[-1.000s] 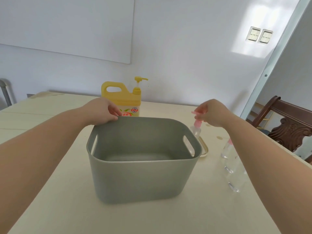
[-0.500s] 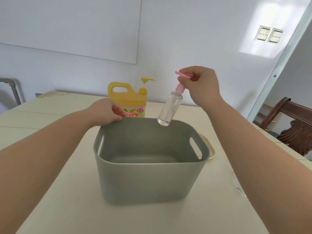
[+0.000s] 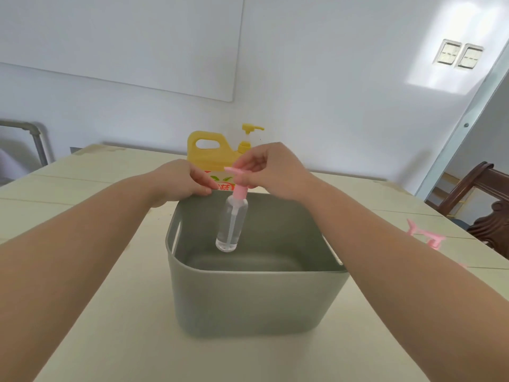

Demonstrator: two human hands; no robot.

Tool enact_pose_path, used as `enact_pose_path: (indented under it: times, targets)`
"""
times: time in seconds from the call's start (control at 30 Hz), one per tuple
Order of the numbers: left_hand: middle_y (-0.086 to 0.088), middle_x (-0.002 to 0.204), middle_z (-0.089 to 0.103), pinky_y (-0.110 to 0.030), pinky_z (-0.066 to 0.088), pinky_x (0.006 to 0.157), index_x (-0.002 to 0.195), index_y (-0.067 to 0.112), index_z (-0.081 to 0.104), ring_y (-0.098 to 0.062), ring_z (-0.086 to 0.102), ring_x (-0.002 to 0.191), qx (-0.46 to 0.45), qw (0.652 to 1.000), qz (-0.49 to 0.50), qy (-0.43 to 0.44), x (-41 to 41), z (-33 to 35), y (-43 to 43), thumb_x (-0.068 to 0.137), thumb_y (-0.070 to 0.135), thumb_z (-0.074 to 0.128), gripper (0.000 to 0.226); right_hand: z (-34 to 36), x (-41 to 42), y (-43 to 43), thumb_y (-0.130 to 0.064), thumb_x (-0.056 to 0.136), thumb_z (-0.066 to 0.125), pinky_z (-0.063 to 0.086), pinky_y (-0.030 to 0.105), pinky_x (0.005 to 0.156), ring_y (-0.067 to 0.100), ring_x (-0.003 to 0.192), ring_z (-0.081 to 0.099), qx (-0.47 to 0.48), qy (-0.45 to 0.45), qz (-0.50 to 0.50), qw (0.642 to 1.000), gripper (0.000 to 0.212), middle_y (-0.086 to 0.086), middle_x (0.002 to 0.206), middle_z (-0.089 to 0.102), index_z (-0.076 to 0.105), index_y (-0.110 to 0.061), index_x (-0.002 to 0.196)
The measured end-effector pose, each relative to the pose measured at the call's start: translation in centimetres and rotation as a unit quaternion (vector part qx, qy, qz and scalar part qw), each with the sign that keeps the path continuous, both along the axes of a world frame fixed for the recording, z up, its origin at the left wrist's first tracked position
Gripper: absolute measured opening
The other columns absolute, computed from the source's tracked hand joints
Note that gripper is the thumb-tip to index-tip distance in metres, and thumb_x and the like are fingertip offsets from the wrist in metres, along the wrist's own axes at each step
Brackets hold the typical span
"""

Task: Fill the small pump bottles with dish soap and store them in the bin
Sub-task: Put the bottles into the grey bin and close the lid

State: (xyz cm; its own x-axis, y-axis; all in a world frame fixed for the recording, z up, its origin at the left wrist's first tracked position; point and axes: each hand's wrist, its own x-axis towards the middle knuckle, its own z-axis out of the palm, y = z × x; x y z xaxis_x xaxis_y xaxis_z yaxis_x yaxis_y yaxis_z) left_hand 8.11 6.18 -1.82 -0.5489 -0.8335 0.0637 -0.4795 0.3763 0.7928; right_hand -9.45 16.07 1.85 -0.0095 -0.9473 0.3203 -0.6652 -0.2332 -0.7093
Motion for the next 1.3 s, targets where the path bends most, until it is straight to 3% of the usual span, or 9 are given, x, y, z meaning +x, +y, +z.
enact_pose_path:
  times: [0.2, 0.33, 0.5, 0.67, 0.83, 0.93, 1.0, 1.13, 1.3]
  targets:
    - [-0.002, 0.105, 0.071, -0.036, 0.045, 0.099, 0.095, 0.020, 0.075, -0.018, 0.062, 0.103, 0.026, 0.999, -0.046, -0.007, -0.2, -0.3, -0.2, 0.083, 0.013, 0.069, 0.014, -0.9, 1.5, -0.6, -0.016, 0.079, 0.079, 0.055, 0.018, 0.066, 0.003, 0.064, 0.064, 0.040, 0.019, 0.047, 0.998, 0.010, 0.000, 0.072, 0.069, 0.070, -0.013, 0.082]
    - [0.004, 0.101, 0.071, -0.033, 0.046, 0.098, 0.089, 0.023, 0.077, -0.013, 0.059, 0.100, 0.057, 0.997, -0.060, -0.003, 0.0, -0.3, -0.4, 0.082, 0.016, 0.072, 0.010, -1.2, 1.6, -0.9, -0.006, 0.077, 0.079, 0.058, 0.022, 0.072, 0.009, 0.072, 0.069, 0.078, 0.047, 0.051, 0.995, 0.017, 0.005, 0.078, 0.073, 0.072, -0.002, 0.091]
    - [-0.003, 0.091, 0.073, -0.030, 0.054, 0.086, 0.097, 0.013, 0.075, -0.019, 0.066, 0.087, 0.101, 0.992, -0.070, 0.019, 0.0, -0.2, -0.4, 0.084, 0.008, 0.068, 0.016, -1.6, 1.7, -0.8, -0.007, 0.075, 0.078, 0.055, 0.020, 0.070, 0.012, 0.073, 0.069, 0.111, 0.123, 0.051, 0.985, 0.014, 0.001, 0.076, 0.072, 0.072, -0.008, 0.087]
    - [0.001, 0.099, 0.070, -0.011, 0.052, 0.064, 0.098, 0.014, 0.073, -0.015, 0.063, 0.093, 0.088, 0.995, -0.048, 0.030, -0.2, -0.2, -0.2, 0.085, 0.006, 0.066, 0.017, -2.1, 1.7, -0.7, -0.005, 0.073, 0.077, 0.055, 0.020, 0.067, 0.013, 0.072, 0.069, 0.134, 0.146, 0.046, 0.979, 0.015, -0.002, 0.073, 0.070, 0.070, -0.008, 0.085]
    - [0.009, 0.094, 0.068, -0.023, 0.046, 0.083, 0.099, 0.013, 0.074, -0.011, 0.055, 0.101, 0.086, 0.995, -0.048, 0.026, -0.2, -0.3, -0.3, 0.084, 0.007, 0.067, 0.018, -2.3, 1.8, -0.7, -0.003, 0.073, 0.077, 0.055, 0.019, 0.065, 0.013, 0.070, 0.068, 0.138, 0.131, 0.054, 0.980, 0.016, 0.000, 0.073, 0.069, 0.068, -0.008, 0.085]
    - [0.009, 0.094, 0.069, -0.021, 0.047, 0.078, 0.099, 0.015, 0.074, -0.010, 0.059, 0.095, 0.079, 0.996, -0.044, 0.023, -0.2, -0.3, -0.3, 0.085, 0.007, 0.067, 0.018, -2.2, 1.8, -0.7, -0.005, 0.074, 0.078, 0.058, 0.028, 0.072, 0.017, 0.072, 0.068, 0.152, 0.119, 0.062, 0.979, 0.019, 0.001, 0.075, 0.069, 0.068, -0.007, 0.089]
    - [0.007, 0.098, 0.069, -0.023, 0.047, 0.084, 0.097, 0.016, 0.075, -0.011, 0.059, 0.098, 0.067, 0.997, -0.041, 0.019, -0.3, -0.4, -0.3, 0.084, 0.008, 0.068, 0.017, -2.0, 1.5, -0.6, -0.010, 0.074, 0.081, 0.058, 0.032, 0.072, 0.018, 0.070, 0.067, 0.158, 0.108, 0.062, 0.980, 0.022, 0.001, 0.076, 0.070, 0.067, -0.007, 0.091]
    - [0.003, 0.091, 0.068, -0.027, 0.049, 0.081, 0.086, 0.018, 0.075, -0.015, 0.061, 0.089, 0.069, 0.997, -0.019, 0.040, -0.7, -0.8, -0.2, 0.082, 0.009, 0.069, 0.011, -1.3, 0.3, -0.1, -0.015, 0.078, 0.079, 0.057, 0.025, 0.065, 0.012, 0.070, 0.065, 0.129, 0.071, 0.040, 0.988, 0.020, 0.006, 0.080, 0.070, 0.069, -0.005, 0.091]
    - [0.002, 0.092, 0.069, -0.026, 0.050, 0.074, 0.084, 0.018, 0.074, -0.017, 0.062, 0.087, 0.083, 0.995, -0.022, 0.054, -2.0, -1.1, 0.5, 0.082, 0.011, 0.070, 0.008, 0.5, -3.8, 1.5, -0.008, 0.087, 0.066, 0.057, 0.021, 0.063, 0.008, 0.064, 0.063, 0.070, 0.039, -0.067, 0.995, 0.004, 0.002, 0.075, 0.068, 0.067, -0.008, 0.083]
